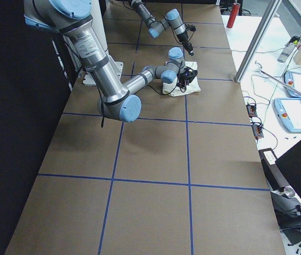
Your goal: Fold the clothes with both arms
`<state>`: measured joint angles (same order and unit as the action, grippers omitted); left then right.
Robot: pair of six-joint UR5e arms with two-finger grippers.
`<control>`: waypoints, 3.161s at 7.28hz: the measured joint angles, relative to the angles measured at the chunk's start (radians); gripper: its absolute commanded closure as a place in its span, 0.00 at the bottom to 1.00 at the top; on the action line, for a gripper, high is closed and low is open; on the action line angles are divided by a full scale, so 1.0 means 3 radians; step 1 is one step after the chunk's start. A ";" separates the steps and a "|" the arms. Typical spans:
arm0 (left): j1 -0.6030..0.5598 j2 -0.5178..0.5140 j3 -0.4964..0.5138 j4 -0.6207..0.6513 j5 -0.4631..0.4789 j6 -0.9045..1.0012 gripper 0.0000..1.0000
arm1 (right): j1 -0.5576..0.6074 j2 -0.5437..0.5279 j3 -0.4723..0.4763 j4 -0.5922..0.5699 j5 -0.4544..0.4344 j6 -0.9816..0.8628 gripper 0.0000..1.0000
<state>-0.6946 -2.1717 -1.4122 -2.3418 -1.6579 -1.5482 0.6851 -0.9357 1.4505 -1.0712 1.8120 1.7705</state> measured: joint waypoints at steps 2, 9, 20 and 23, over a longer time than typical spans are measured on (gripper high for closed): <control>0.0016 -0.0023 -0.0011 -0.0001 -0.0030 0.0018 1.00 | 0.0104 -0.0033 0.0284 -0.0036 0.0204 -0.0038 0.07; 0.0192 -0.0374 0.0636 0.0002 0.0017 0.0409 1.00 | -0.0318 0.0033 -0.0231 -0.0049 -0.0574 -0.0219 1.00; -0.0563 -0.0123 0.0656 -0.0308 -0.0452 0.1177 1.00 | 0.0834 -0.0068 -0.0689 0.0233 0.0613 -0.1273 1.00; -0.1249 0.0509 0.0026 -0.0053 -0.1188 0.2257 1.00 | 0.1701 -0.0800 -0.0404 0.0191 0.1291 -0.2624 1.00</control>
<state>-1.0693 -2.0189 -1.4044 -2.3576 -2.0144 -0.8711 1.1955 -1.1757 1.3293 -1.0138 2.1994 0.9833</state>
